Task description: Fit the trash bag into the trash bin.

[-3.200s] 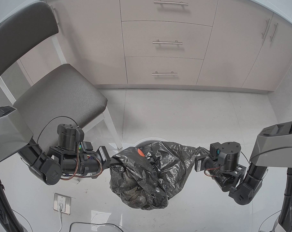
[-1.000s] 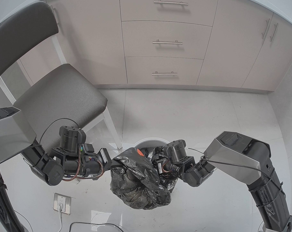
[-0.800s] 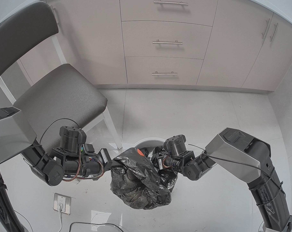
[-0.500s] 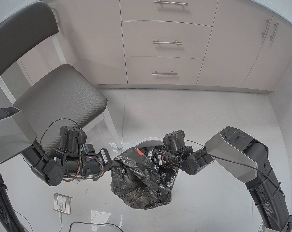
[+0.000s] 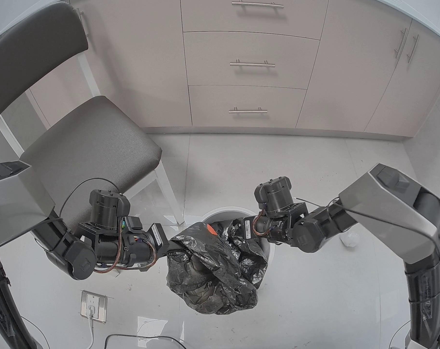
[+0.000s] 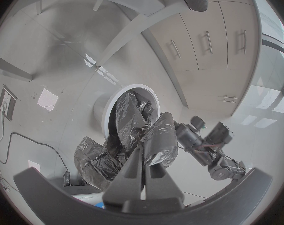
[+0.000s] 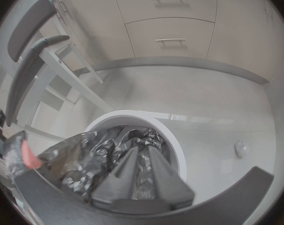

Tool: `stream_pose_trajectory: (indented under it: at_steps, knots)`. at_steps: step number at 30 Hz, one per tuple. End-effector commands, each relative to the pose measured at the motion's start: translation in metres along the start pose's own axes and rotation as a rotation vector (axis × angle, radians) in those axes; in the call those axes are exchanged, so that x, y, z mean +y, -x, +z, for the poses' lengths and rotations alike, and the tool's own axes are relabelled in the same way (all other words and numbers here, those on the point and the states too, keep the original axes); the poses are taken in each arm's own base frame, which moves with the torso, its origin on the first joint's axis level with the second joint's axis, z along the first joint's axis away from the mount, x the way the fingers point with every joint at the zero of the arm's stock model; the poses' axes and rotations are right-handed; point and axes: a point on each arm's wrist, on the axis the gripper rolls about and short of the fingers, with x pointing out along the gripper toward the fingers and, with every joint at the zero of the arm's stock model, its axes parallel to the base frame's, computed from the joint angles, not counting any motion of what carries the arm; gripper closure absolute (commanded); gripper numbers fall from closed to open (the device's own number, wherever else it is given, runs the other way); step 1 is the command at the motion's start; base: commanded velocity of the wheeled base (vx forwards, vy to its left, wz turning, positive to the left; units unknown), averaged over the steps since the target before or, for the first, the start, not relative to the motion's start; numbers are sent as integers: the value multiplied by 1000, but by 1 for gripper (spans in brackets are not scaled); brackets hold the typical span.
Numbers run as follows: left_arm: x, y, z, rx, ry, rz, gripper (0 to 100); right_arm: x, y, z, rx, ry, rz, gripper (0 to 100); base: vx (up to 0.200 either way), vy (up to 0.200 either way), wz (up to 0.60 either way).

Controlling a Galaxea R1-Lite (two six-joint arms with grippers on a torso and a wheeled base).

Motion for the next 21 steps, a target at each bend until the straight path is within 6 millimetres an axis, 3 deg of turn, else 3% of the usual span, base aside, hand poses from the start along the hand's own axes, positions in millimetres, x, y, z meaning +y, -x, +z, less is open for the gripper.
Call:
stream_pose_trajectory:
  at_steps: [1, 5, 8, 9, 10, 11, 17, 21]
  knots:
    - [-1, 1, 0, -2, 0, -5, 100, 1, 71, 21, -41, -22, 35, 0, 0, 0, 0]
    - [-2, 1, 0, -4, -1, -5, 100, 2, 93, 10, -16, 3, 36, 0, 0, 0, 0]
    - [-3, 2, 1, -7, -1, -9, 100, 32, 128, -8, -7, 59, 123, 0, 0, 0, 0]
    - [-3, 2, 1, -7, -1, -9, 100, 32, 128, -8, -7, 59, 123, 0, 0, 0, 0]
    - [-3, 2, 1, -8, -1, -10, 100, 50, 144, -22, 4, 106, 149, 0, 0, 0, 0]
    - [-3, 1, 1, -7, -1, -9, 100, 57, 148, -28, 6, 126, 142, 0, 0, 0, 0]
    - [-4, 2, 1, -8, -4, -11, 100, 88, 146, -60, 20, 215, 76, 0, 0, 0, 0]
    - [-3, 2, 1, -8, -3, -10, 100, 94, 139, -71, 43, 240, 72, 0, 0, 0, 0]
